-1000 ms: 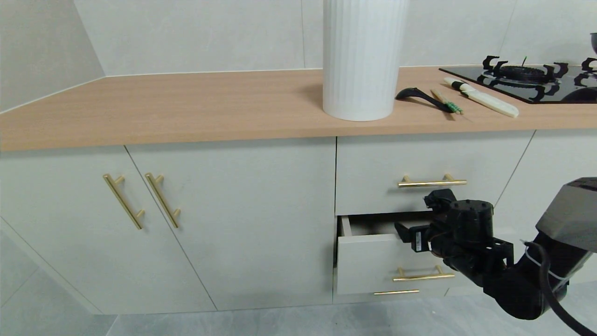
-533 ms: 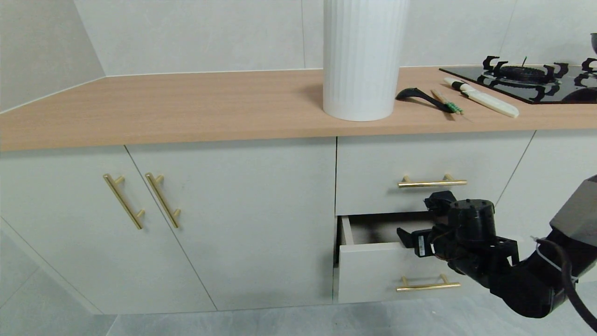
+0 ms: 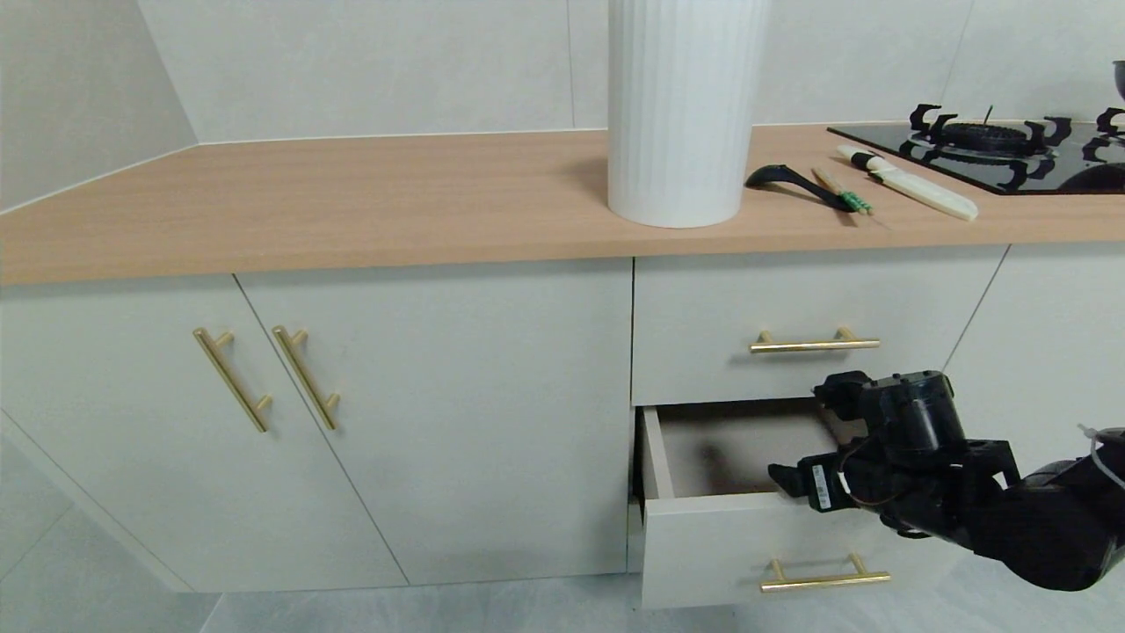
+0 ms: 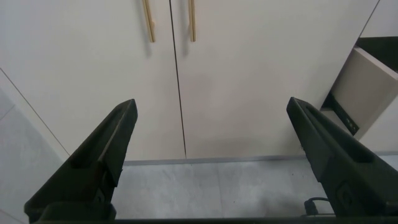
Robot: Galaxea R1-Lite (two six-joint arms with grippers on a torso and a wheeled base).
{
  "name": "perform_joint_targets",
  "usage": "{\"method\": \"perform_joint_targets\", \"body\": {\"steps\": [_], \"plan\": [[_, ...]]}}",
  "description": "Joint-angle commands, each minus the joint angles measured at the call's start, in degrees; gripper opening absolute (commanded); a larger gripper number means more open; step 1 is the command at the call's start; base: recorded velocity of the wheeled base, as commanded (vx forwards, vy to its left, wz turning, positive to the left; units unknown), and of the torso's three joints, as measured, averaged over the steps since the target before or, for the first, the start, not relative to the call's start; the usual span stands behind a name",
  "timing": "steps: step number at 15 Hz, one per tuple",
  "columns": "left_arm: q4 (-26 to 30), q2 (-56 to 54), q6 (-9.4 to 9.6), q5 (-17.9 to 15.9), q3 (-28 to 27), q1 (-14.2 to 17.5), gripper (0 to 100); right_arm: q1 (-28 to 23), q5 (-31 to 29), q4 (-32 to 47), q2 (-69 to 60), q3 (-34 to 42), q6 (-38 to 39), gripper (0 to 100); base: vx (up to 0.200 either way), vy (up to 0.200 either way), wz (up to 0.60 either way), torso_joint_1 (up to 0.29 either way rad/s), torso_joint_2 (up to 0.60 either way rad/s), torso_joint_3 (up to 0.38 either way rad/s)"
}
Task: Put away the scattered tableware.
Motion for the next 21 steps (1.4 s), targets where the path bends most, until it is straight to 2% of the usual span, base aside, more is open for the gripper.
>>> {"method": "perform_joint_targets", "body": {"steps": [1, 7, 16, 19, 21], "plan": [[0.05, 0.09, -0.02, 0.03, 0.0, 0.02, 100, 0.03, 0.46, 3.09, -2.99, -1.06, 0.1, 100, 0.0, 0.0, 0.0, 0.0, 0.0, 0.0], [-0.04, 0.09, -0.02, 0.03, 0.0, 0.02, 100, 0.55, 0.9, 15.22, -5.27, -3.61, 0.63, 100, 0.0, 0.0, 0.0, 0.0, 0.0, 0.0], [0.05, 0.09, -0.02, 0.03, 0.0, 0.02, 100, 1.78, 9.69, 46.24, -10.1, -11.08, 0.54, 100, 0.0, 0.0, 0.0, 0.0, 0.0, 0.0], [-0.04, 0.09, -0.02, 0.03, 0.0, 0.02, 100, 3.28, 9.87, 53.98, -10.1, -12.4, 0.1, 100, 0.0, 0.0, 0.0, 0.0, 0.0, 0.0], [0.05, 0.09, -0.02, 0.03, 0.0, 0.02, 100, 4.07, 9.87, 56.35, -10.02, -12.49, -0.07, 100, 0.0, 0.0, 0.0, 0.0, 0.0, 0.0]]}}
